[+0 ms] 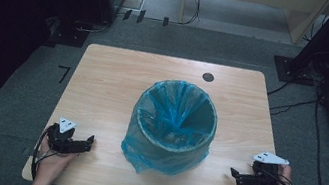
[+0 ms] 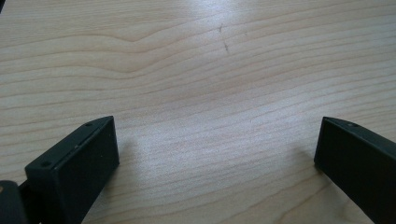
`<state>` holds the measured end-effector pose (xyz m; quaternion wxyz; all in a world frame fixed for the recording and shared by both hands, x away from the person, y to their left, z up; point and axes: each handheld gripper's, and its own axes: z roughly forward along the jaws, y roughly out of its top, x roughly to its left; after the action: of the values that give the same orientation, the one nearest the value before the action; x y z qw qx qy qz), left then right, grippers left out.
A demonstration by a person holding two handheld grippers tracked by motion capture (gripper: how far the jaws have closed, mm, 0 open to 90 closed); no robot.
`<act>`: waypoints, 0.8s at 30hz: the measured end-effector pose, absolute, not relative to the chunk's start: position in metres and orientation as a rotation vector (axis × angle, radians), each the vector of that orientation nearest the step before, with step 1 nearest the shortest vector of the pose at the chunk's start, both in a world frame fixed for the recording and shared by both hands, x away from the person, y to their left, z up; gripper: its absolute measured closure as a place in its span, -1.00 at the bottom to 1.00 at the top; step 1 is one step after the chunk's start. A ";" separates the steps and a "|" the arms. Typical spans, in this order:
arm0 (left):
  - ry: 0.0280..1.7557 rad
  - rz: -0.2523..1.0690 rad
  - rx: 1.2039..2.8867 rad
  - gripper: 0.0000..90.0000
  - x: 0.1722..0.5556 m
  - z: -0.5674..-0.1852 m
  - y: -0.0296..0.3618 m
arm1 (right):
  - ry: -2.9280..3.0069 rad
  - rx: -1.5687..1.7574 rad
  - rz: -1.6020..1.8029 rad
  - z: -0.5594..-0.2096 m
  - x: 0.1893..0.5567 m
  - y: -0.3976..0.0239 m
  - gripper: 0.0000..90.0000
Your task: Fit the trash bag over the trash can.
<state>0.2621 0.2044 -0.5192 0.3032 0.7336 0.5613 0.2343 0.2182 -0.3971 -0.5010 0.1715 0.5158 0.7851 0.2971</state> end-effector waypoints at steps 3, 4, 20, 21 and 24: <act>1.488 0.621 1.944 -1.00 0.262 -0.519 0.204 | 2.217 1.472 0.812 -0.507 0.215 -0.401 -1.00; 1.488 0.621 1.944 -1.00 0.262 -0.519 0.204 | 2.213 1.482 0.815 -0.509 0.215 -0.403 -1.00; 1.491 0.622 1.942 -1.00 0.262 -0.519 0.204 | 2.121 1.553 0.790 -0.519 0.202 -0.421 -1.00; 1.491 0.622 1.943 -1.00 0.262 -0.519 0.204 | 2.116 1.555 0.794 -0.519 0.202 -0.422 -1.00; 1.491 0.622 1.942 -1.00 0.262 -0.519 0.204 | 2.101 1.558 0.803 -0.520 0.199 -0.423 -1.00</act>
<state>0.2622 0.2042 -0.5192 0.3028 0.7327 0.5625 0.2347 0.1994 -0.4231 -0.5200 0.2014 0.5577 0.7521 0.2876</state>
